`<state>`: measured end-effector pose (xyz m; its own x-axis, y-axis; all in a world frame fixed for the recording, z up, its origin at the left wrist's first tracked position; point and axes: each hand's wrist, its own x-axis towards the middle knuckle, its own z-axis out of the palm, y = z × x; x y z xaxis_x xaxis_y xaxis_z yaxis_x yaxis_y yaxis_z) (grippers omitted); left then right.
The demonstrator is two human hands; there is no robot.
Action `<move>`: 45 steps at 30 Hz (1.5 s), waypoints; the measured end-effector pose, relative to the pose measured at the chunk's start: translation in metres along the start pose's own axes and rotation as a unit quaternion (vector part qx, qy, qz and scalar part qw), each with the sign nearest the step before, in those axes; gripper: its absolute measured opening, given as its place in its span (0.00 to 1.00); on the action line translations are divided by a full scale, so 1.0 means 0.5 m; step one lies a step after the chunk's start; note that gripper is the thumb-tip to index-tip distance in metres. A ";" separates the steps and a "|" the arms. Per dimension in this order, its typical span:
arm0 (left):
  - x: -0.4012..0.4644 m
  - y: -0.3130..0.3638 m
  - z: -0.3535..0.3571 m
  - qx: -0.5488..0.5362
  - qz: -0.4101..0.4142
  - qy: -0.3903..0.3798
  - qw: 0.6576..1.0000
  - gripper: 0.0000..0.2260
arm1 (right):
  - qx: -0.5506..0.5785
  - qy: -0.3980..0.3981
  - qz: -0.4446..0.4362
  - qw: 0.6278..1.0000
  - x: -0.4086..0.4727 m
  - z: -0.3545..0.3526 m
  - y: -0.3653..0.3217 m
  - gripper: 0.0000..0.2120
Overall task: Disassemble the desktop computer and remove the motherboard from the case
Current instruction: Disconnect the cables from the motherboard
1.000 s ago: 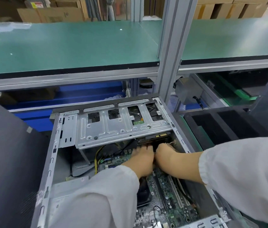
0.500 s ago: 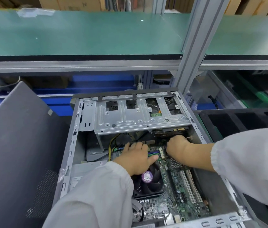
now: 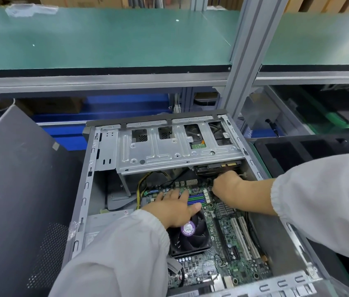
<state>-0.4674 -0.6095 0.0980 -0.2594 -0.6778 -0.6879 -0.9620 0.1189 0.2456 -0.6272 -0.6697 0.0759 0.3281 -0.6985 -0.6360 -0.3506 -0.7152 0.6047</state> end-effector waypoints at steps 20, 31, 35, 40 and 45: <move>-0.006 0.005 -0.006 -0.006 -0.008 -0.014 1.000 0.30 | -0.040 -0.056 0.005 0.998 -0.005 -0.016 -0.001 0.15; -0.004 0.009 -0.005 0.002 -0.011 -0.012 1.000 0.31 | 0.040 -0.004 -0.068 0.997 -0.122 -0.055 -0.012 0.15; -0.002 0.009 -0.008 0.005 -0.008 -0.014 1.000 0.31 | 0.120 0.048 -0.190 0.973 -0.223 -0.045 -0.010 0.10; -0.004 0.006 -0.011 0.011 -0.002 -0.016 1.000 0.30 | 0.011 0.016 -0.223 0.975 -0.246 -0.009 -0.071 0.11; -0.002 0.003 -0.010 0.013 0.002 -0.015 1.000 0.31 | -0.015 0.019 -0.214 0.977 -0.220 0.002 -0.091 0.11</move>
<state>-0.4684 -0.6122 0.1024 -0.2659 -0.6551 -0.7072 -0.9626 0.1410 0.2313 -0.6481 -0.5604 0.1177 0.4709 -0.3357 -0.8158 -0.1482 -0.9417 0.3020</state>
